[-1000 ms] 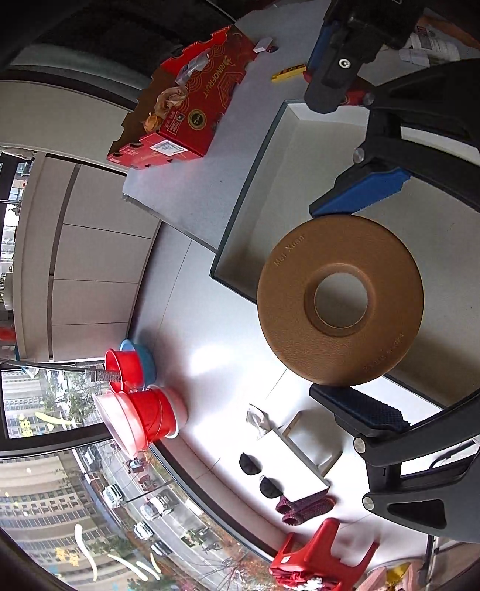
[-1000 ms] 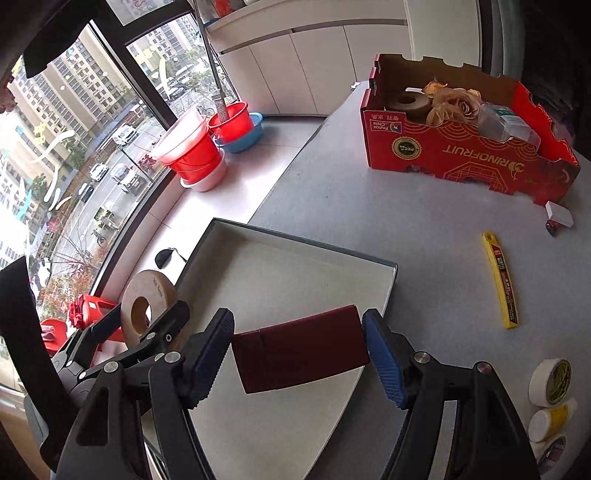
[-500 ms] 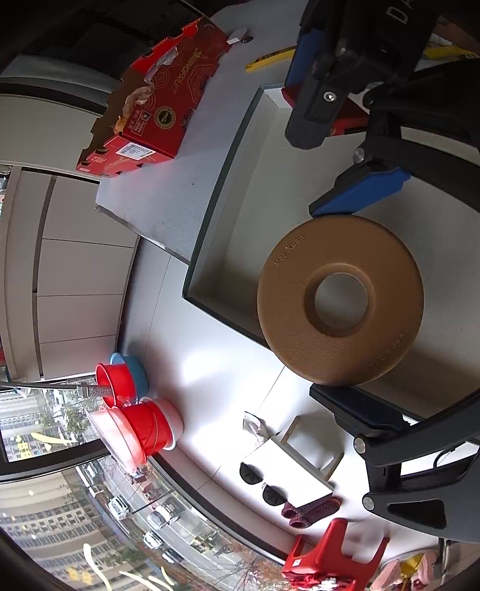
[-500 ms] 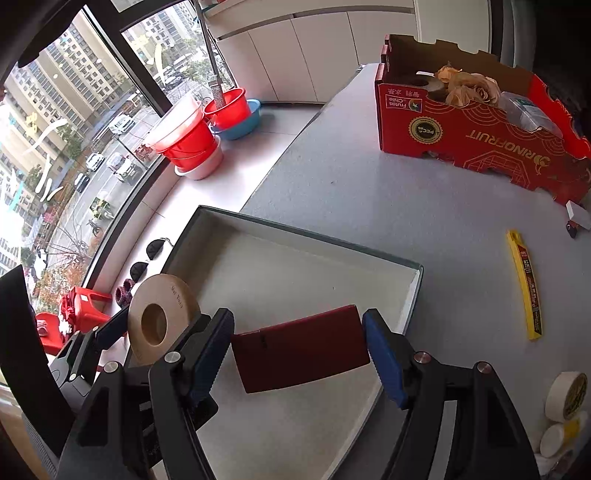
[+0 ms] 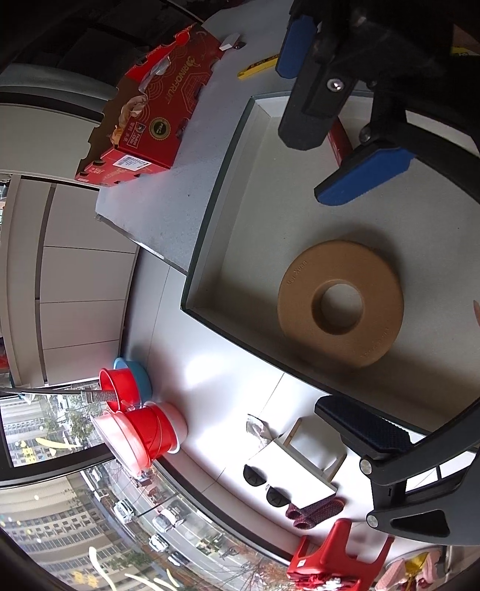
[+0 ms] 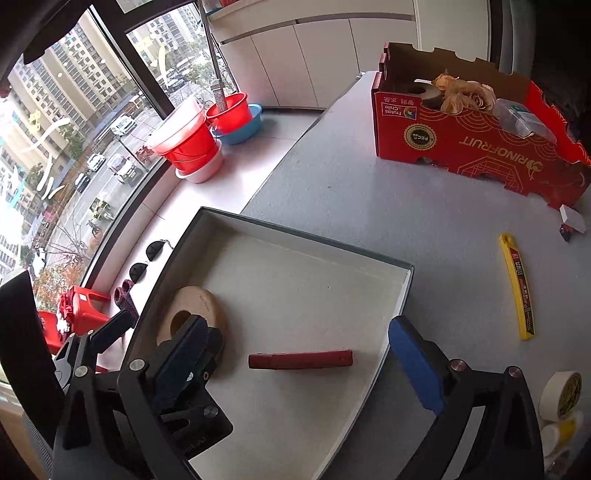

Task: Organize rigid objects
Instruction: 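Open left tool to drop the cork ring while right tool releases the red case in the tray, then move both tools back over the remaining items on the table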

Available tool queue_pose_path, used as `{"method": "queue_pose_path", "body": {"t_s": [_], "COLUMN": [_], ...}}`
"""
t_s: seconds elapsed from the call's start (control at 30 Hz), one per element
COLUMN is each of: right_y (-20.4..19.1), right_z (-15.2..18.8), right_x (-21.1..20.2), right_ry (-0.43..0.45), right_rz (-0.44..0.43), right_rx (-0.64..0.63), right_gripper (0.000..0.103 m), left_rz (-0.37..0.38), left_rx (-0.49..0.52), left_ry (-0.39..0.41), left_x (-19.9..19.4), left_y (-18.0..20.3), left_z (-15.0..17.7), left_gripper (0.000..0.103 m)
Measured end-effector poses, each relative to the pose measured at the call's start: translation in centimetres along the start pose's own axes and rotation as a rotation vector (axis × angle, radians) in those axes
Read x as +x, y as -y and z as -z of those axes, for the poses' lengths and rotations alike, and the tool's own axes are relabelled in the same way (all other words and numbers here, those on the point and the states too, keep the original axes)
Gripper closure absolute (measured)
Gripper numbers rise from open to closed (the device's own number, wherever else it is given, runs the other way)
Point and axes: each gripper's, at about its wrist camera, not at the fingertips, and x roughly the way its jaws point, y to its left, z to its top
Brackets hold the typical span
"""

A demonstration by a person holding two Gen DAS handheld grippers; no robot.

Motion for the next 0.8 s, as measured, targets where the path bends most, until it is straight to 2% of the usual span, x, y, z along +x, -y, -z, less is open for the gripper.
{"method": "queue_pose_path", "body": {"t_s": [0.13, 0.33, 0.5, 0.8], "right_y": [1.2, 3.0, 4.0, 1.6], "right_z": [0.4, 2.2, 4.0, 5.1], "right_x": [-1.2, -3.1, -5.0, -6.9], "right_ry": [0.001, 0.0, 0.008, 0.028], "right_rz": [0.002, 0.013, 0.013, -0.015], "right_rx": [0.039, 0.079, 0.104, 0.065], "right_gripper": [0.004, 0.004, 0.004, 0.004], "left_rz": [-0.012, 0.046, 0.043, 0.017], "left_rx": [0.006, 0.003, 0.027, 0.012], "left_ry": [0.013, 0.013, 0.013, 0.001], "left_x": [-0.7, -2.2, -3.2, -5.2], "left_y": [0.2, 0.6, 1.5, 1.2], "left_z": [0.1, 0.6, 1.5, 3.4], "left_gripper": [0.0, 0.0, 0.0, 0.0]}}
